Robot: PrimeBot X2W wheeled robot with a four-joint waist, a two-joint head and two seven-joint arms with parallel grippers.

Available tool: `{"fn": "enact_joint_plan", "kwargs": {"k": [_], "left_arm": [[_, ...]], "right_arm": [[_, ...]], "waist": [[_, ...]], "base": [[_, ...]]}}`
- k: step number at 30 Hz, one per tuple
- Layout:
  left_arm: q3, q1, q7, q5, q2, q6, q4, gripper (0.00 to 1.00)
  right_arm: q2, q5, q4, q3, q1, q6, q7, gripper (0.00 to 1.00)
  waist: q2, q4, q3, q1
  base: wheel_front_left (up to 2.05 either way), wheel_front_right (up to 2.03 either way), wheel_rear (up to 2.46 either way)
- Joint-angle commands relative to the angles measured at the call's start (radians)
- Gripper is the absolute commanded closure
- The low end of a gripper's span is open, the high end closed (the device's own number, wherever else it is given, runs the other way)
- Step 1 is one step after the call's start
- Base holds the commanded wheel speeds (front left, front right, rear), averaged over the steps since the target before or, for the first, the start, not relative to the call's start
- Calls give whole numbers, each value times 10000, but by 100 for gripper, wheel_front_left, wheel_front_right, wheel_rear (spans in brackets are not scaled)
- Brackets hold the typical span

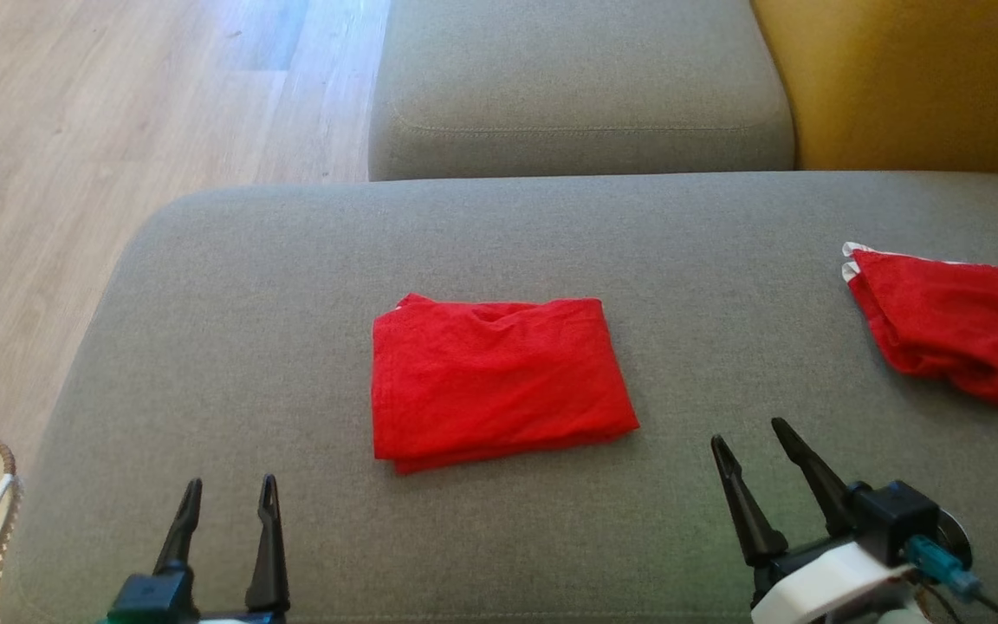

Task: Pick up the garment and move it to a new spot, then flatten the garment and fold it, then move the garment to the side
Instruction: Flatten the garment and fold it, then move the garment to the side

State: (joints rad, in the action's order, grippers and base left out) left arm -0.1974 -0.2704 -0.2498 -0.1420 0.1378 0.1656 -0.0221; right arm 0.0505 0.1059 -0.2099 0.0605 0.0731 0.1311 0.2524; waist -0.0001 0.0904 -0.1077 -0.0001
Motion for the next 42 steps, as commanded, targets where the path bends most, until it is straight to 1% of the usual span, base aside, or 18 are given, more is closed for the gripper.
{"fn": "enact_joint_plan", "kwargs": {"k": [1, 13, 17, 21, 24, 26, 31, 32, 33, 36, 40, 41, 42], "left_arm": [[422, 407, -120, 80, -87, -29, -256, 0], [556, 532, -120, 327, -302, -325, -41, 0], [530, 583, -120, 415, -372, -408, 4, 0], [458, 660, -120, 473, -452, -500, 79, 0], [365, 726, -120, 532, -512, -567, 150, 0], [265, 781, -120, 584, -547, -627, 195, 0], [43, 902, -120, 669, -609, -758, 353, 0], [-14, 933, -120, 692, -620, -782, 387, 0], [-14, 933, -120, 692, -620, -782, 387, 0], [-175, 1013, -120, 715, -655, -851, 541, 0], [-329, 1169, -120, 750, -691, -902, 654, 0], [-383, 1240, -120, 743, -708, -918, 747, 0], [-405, 1275, -120, 733, -716, -925, 816, 0]], "right_arm": [[-1, 75, 330, 198, -285, -4, 93, 0], [-2, 355, 223, 92, -333, -4, 93, 0], [-2, 596, -123, 125, -494, -4, 93, 0], [-2, 1196, -1328, 121, -1022, -4, 93, 0], [-2, 2175, -2657, 140, -1805, -4, 91, 0], [-2, 3058, -3623, 187, -2484, -4, 52, 0], [-3, 4711, -5735, 362, -4252, -4, -615, 0], [-3, 5076, -6050, 346, -4538, -4, -783, 0], [-3, 5076, -6050, 346, -4538, -4, -783, 0], [7, 5803, -6847, 290, -5212, -4, -1383, 0], [232, 6622, -7493, 94, -5834, -4, -2067, 0], [380, 7035, -7750, -91, -6041, -4, -2261, 7], [449, 7205, -7865, -132, -6138, -4, -2418, 18]], "waist": [[1, 10, -1, 1], [1, 121, 79, 1], [1, 222, 123, 1], [1, 398, 202, 1], [1, 578, 304, 1], [1, 735, 374, 1], [1, 1198, 597, 1], [1, 1316, 645, 1], [1, 1316, 645, 1], [1, 1669, 794, 1], [1, 2085, 1114, 1], [1, 2283, 1248, 1], [1, 2378, 1332, 1]], "base": [[0, 0, 0], [0, 0, 0], [0, 0, 0], [0, 0, 0], [0, 0, 0], [0, 0, 0], [0, 0, 0], [0, 0, 0], [0, 0, 0], [0, 0, 0], [0, 0, 0], [0, 0, 0], [0, 0, 0]]}}
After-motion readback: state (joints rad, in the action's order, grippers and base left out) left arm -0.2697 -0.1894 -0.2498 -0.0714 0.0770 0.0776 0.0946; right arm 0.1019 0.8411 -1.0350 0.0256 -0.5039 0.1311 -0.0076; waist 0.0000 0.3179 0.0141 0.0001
